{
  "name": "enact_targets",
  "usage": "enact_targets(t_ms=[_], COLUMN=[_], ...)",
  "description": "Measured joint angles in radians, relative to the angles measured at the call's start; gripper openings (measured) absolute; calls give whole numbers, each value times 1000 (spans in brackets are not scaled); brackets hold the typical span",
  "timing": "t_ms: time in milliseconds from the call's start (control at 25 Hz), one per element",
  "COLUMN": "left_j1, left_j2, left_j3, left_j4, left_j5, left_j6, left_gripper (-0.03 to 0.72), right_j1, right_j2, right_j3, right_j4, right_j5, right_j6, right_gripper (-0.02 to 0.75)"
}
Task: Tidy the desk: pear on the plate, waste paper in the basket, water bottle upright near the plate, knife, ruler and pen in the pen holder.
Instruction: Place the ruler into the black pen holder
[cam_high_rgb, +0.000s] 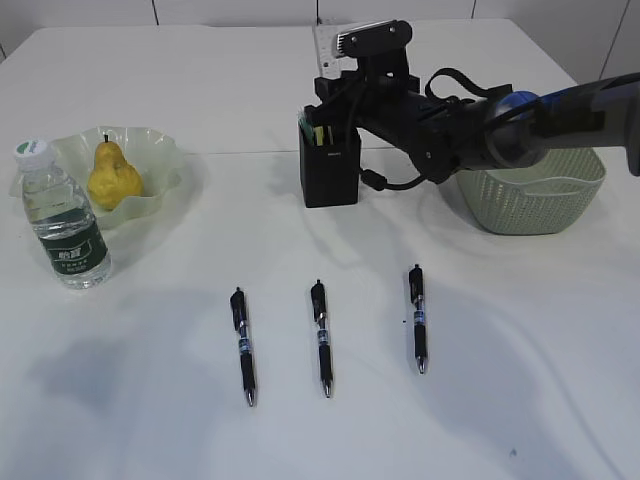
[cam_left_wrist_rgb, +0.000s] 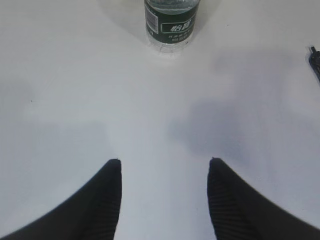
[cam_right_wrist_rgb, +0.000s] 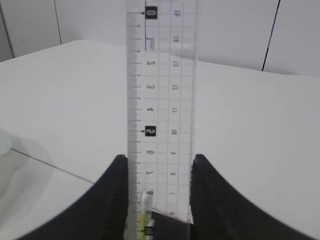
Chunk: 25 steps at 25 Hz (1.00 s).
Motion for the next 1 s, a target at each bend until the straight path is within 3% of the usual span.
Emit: enact_targets(t_ms=[360,680,1000], left_j1=[0,0,0], left_j2=[0,0,0], left_j3=[0,0,0], left_j4=[0,0,0], left_j5=[0,0,0], left_j6=[0,0,0], left_gripper=[384,384,384], right_j1=[0,0,0], right_j2=[0,0,-41], right_j3=[0,0,0], right_j4=[0,0,4], right_j5=[40,72,151], right_j6=[46,81,88], right_gripper=[307,384,392])
